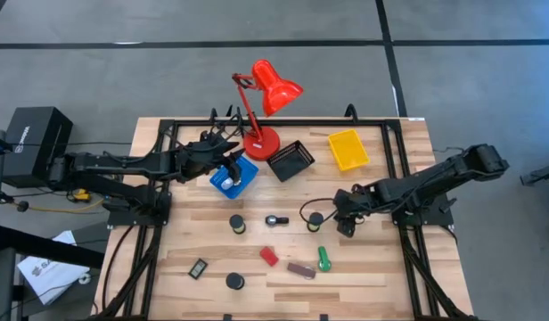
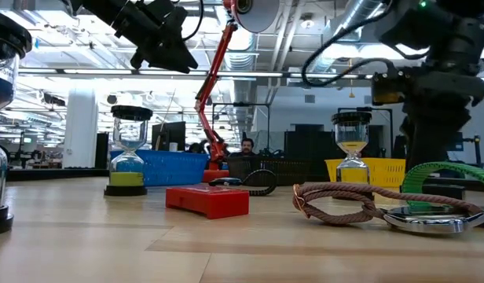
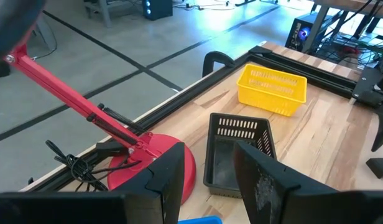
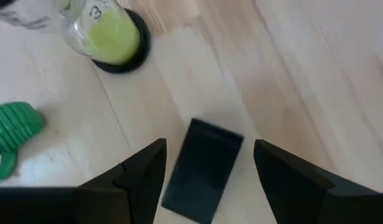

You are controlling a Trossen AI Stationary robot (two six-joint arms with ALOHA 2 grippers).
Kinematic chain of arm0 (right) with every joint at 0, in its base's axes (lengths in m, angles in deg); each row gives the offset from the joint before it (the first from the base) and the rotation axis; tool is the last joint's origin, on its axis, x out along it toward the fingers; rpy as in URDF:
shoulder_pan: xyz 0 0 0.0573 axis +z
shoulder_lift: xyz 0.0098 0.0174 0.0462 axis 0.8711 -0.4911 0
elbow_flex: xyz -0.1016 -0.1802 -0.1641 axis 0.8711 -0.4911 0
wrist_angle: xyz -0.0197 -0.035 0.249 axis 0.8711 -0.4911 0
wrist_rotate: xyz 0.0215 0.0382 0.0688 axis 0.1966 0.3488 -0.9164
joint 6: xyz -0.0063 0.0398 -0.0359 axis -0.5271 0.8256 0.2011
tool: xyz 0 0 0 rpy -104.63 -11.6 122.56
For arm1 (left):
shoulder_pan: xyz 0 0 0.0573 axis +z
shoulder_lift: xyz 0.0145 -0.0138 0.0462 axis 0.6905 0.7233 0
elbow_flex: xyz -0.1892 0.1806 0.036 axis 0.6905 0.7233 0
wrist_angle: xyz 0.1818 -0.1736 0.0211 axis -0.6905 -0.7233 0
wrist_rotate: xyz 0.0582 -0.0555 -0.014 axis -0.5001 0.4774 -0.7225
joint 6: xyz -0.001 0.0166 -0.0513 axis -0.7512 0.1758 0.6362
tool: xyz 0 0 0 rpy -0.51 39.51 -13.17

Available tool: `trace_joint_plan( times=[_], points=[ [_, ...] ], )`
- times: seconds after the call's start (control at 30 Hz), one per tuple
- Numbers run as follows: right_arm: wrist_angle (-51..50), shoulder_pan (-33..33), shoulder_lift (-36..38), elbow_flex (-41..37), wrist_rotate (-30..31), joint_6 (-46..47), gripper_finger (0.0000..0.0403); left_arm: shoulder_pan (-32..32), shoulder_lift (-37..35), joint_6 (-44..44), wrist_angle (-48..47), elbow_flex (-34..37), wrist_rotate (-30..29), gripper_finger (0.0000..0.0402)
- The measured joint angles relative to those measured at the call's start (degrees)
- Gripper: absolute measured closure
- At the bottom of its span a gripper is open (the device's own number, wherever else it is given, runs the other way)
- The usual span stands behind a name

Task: Pick & Place Office items
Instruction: Put the right black digital clock into the black bin

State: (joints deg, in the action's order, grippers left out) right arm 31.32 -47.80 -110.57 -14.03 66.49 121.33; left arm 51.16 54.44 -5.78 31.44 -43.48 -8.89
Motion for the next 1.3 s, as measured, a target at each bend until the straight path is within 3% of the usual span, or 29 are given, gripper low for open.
trace_joint_plan(
  times=[0.5,0.83,1.3],
  points=[
    [0.65,1.19,-9.52,0.22,0.88,4.65,0.0169,0.00,0.00,0.00,-0.02,0.00,0.02,0.0271],
    [-0.72,1.19,-9.85,0.14,0.50,1.34,0.0172,0.00,0.00,0.01,0.00,0.00,0.04,0.0271],
    [-1.97,0.05,-9.81,0.23,-0.52,-1.94,0.0248,0.00,0.00,0.01,0.00,0.00,0.04,0.0271]
  ],
)
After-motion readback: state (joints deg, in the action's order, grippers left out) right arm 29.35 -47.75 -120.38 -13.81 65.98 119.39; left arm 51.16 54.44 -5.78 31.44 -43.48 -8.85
